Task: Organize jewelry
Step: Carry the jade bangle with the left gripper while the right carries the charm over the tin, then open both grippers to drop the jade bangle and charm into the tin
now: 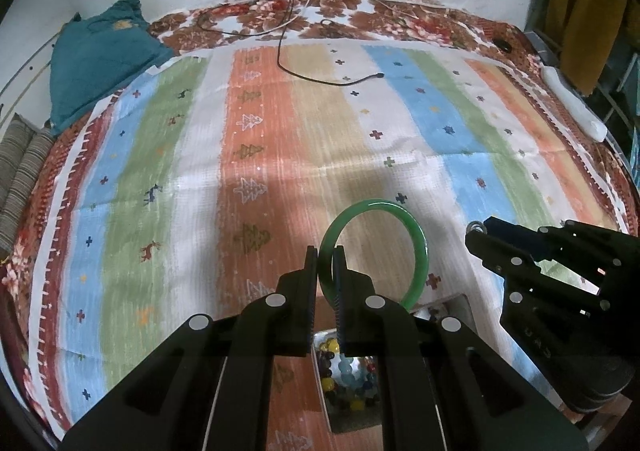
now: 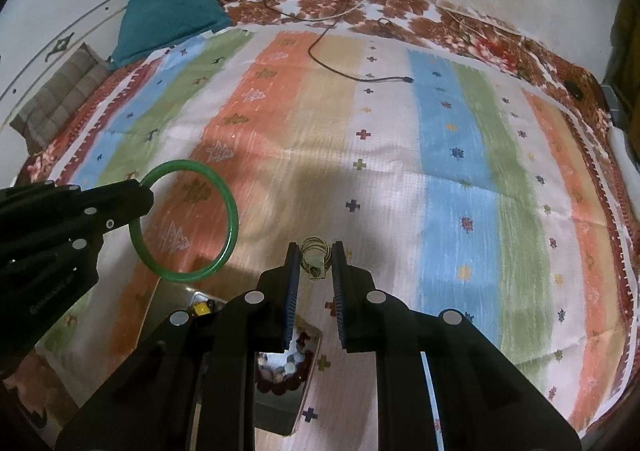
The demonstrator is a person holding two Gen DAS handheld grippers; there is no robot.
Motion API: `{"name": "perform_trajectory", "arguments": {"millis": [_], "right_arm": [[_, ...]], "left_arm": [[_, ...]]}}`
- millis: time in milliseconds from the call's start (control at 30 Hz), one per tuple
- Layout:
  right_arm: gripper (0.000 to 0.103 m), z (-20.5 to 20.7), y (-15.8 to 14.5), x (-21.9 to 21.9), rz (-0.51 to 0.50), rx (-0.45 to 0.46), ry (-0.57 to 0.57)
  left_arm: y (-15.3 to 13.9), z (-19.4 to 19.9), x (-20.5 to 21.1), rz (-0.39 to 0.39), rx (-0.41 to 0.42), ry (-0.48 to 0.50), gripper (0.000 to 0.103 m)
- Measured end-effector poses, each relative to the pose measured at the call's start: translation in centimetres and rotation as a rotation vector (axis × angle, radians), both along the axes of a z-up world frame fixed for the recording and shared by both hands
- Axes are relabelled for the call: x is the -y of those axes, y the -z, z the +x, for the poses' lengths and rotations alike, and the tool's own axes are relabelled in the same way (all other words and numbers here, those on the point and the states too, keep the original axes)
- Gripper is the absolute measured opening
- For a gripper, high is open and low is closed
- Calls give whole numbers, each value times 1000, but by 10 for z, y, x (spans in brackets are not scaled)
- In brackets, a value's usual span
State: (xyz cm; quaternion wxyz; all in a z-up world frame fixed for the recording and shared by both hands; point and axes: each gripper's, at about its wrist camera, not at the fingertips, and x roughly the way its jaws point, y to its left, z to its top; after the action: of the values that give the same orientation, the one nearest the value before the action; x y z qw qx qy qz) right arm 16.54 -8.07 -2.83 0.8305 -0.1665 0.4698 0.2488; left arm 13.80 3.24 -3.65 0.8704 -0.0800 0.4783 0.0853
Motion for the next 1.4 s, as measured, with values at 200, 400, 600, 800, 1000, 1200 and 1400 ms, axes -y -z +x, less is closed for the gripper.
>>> {"name": "perform_trajectory", "arguments": {"millis": [200,400,600,800,1000,1200,1400], "right_arm": [[17,-12,-4,3,14,4,-11],[17,-28,-8,8,31,-1,-30],[17,-41,-7,12,36,-5,-43],[17,-51,-7,15,45,-10,-55],[17,-60,-8,19,49,-15,-69],[17,-69,-6,19,60,-36,-88],[19,-73,-8,15,76,-32,-128]], "left_arm": [[-1,-12,6,9,5,7,7],[-3,-27,13,13,19,18,7],[-3,-39,17,21,21,12,7],[-4,-52,18,12,31,4,7],[-4,-64,18,8,42,-3,8],[-3,-70,24,28,40,9,8],[3,-65,27,5,7,27,10]]}}
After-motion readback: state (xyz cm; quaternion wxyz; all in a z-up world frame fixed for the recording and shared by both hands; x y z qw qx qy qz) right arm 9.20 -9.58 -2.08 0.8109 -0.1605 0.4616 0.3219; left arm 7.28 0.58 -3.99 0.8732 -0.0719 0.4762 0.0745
